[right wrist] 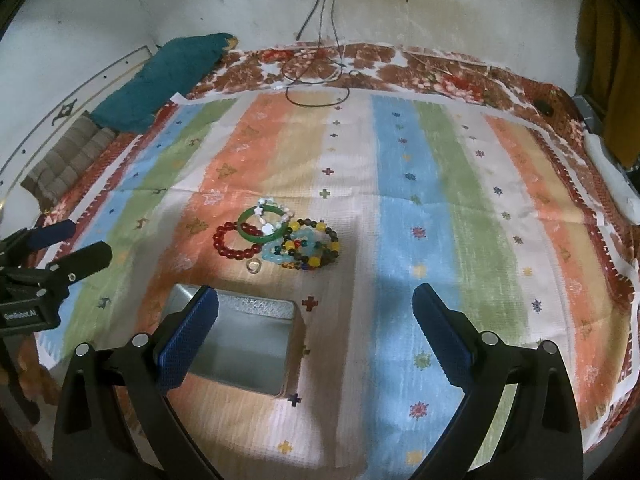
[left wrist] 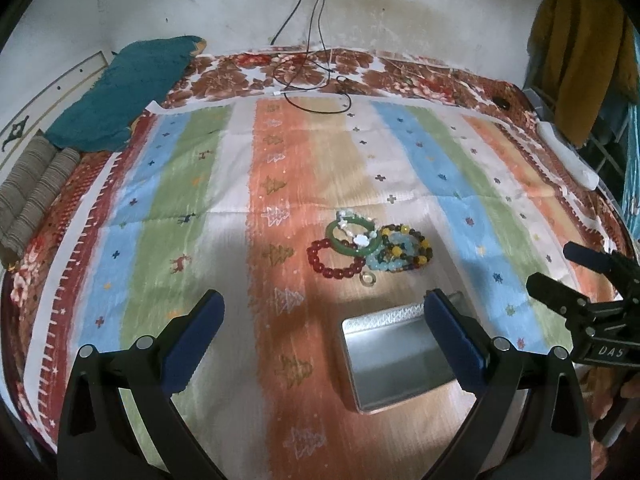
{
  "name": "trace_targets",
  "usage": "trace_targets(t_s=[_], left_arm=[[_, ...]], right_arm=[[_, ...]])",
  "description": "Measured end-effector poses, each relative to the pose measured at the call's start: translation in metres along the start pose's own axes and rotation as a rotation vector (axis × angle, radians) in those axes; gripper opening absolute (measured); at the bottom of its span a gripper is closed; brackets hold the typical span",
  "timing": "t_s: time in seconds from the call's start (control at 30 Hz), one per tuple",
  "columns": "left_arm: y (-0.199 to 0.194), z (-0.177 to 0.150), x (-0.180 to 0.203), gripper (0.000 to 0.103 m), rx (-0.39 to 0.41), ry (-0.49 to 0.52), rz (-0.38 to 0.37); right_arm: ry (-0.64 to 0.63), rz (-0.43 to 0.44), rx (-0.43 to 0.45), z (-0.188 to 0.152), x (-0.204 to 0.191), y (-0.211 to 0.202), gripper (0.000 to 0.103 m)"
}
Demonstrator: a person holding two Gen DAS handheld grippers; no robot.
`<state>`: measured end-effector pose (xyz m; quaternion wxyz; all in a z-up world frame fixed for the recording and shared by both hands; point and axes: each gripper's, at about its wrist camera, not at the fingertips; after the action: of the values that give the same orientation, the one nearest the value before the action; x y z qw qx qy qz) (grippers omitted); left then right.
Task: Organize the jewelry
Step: 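Grasp the yellow-black bead bracelet with the right gripper while the left grasps the white-pink bead bracelet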
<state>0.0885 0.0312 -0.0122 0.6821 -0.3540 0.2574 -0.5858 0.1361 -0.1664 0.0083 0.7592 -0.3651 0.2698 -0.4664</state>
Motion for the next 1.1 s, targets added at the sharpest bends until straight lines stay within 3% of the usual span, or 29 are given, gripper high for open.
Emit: trace_targets(t_s=[0.67,1.1], left_arm=[[0.057,0.042,-0.003,0.097,-0.05,0.021,0.046],[0.116,0.061,-0.011,0.097,-0.142,-0.001,0.049]], right_arm=[[0.017,-0.052,-0.109,0.026,0.007,0.055,0.099],[0.0,-0.045,-0.185,0.039,0.004,0.095,0.099]])
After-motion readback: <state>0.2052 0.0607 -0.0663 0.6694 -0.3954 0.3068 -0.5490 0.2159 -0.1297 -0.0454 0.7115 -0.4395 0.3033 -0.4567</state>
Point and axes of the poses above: each gripper's, at about its wrist camera, not at the fingertips, and y roughly the way its jaws point, x to its right, z to its top, and after that the axes turned 2 degrees about y, right-handed
